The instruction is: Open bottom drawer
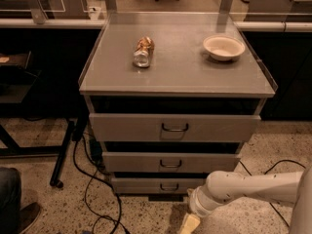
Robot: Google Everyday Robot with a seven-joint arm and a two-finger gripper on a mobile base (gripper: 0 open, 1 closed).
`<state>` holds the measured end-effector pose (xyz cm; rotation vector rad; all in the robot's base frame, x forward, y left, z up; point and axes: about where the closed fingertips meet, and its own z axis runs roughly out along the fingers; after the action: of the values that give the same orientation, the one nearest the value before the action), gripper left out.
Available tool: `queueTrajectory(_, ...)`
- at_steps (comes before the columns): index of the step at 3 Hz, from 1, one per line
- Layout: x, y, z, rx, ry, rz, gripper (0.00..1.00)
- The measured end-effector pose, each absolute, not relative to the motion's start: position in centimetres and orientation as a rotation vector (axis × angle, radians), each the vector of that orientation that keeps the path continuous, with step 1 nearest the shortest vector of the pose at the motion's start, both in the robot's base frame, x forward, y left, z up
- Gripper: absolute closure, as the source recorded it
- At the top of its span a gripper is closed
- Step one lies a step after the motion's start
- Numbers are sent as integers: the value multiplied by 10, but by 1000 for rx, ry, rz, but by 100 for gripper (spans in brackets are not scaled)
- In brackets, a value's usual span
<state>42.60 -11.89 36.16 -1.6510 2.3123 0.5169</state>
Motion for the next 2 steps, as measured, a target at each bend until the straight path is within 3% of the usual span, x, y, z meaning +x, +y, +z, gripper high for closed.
queueTrajectory(2,438,-106,334,-1643,2280,549,0)
